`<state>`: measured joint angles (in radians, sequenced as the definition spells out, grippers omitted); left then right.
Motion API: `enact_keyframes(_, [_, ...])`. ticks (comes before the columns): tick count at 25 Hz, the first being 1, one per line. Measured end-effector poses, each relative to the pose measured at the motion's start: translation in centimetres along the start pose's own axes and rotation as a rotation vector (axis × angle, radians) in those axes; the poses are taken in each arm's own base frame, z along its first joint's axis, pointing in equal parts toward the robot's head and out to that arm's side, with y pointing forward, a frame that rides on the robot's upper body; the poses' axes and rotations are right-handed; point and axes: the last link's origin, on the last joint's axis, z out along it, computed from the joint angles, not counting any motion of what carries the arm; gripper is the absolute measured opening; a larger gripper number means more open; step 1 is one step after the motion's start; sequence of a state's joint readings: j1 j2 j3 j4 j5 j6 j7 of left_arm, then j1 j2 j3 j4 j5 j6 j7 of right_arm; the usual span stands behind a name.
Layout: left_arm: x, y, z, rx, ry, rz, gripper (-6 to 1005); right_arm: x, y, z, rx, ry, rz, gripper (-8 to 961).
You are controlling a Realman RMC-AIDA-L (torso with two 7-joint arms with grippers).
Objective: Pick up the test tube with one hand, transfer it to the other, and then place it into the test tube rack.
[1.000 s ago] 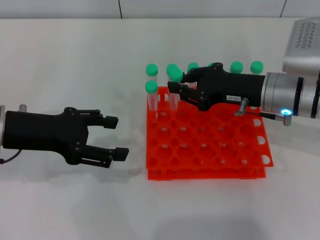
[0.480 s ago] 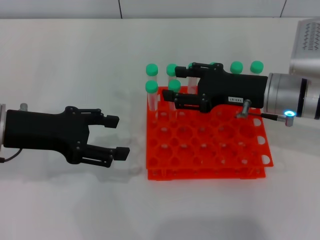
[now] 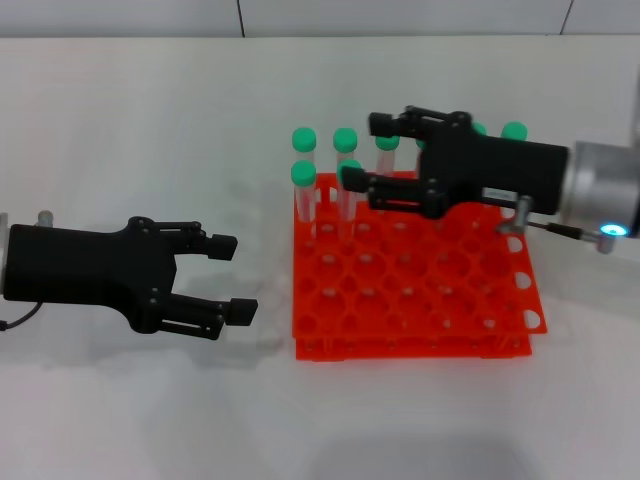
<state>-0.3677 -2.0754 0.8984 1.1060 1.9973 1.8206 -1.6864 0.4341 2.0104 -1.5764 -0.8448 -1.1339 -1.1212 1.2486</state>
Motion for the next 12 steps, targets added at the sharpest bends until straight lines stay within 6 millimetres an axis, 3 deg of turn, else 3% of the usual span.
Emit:
enact_keyframes(2, [0.0,0.0,0.0,-0.002,0.004,0.001,860,-0.2,0.1,-0.8,0.007,-0.015,0.004,751])
enact_keyframes(12, [1.0,0.7,-0.8,-0.019,0.107,0.044,860,-1.0,-0.5,-9.9,0.061,0.025,0.080,748])
